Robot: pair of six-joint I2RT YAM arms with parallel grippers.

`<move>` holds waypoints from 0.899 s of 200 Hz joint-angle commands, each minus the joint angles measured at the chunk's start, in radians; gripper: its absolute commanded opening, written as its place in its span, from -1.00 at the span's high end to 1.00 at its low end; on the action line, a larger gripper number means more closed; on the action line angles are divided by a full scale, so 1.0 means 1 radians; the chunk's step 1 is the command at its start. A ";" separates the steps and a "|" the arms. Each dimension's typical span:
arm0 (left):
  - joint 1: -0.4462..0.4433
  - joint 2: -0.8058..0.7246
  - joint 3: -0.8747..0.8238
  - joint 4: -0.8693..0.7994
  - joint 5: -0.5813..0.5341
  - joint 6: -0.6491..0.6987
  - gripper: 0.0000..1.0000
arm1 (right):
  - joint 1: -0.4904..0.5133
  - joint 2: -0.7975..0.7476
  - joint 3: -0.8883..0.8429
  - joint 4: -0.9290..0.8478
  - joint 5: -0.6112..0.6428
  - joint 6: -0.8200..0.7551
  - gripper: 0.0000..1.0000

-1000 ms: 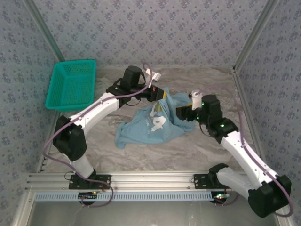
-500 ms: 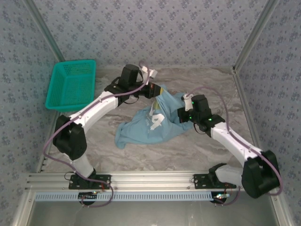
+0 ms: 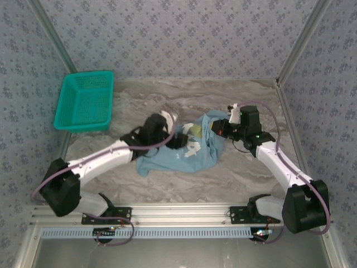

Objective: Fold the inside-out t-shirt

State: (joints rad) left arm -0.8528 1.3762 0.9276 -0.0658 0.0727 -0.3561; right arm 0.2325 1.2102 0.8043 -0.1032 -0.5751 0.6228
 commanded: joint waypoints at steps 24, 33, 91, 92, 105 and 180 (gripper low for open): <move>-0.186 0.198 0.058 0.144 -0.079 0.016 -0.65 | -0.036 0.010 0.074 -0.019 -0.036 0.060 1.00; -0.198 0.257 0.088 0.161 -0.087 0.009 -0.67 | -0.044 0.005 0.072 -0.019 -0.036 0.058 1.00; -0.200 0.484 0.242 0.222 -0.273 0.055 0.07 | -0.073 -0.025 0.067 -0.088 -0.020 0.015 1.00; -0.199 0.483 0.242 0.222 -0.268 0.058 0.11 | -0.074 -0.027 0.069 -0.092 -0.018 0.015 1.00; -0.175 0.454 0.234 0.225 -0.185 0.088 0.56 | -0.092 -0.052 0.088 -0.166 0.020 -0.065 1.00; 0.203 -0.098 0.006 0.164 0.343 0.066 1.00 | -0.122 -0.207 0.205 -0.264 -0.024 -0.248 1.00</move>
State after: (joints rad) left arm -0.7624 1.4040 0.9718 0.0929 0.1978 -0.2642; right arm 0.1154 1.0309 0.9642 -0.3492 -0.5232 0.4458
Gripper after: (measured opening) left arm 0.042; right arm 0.061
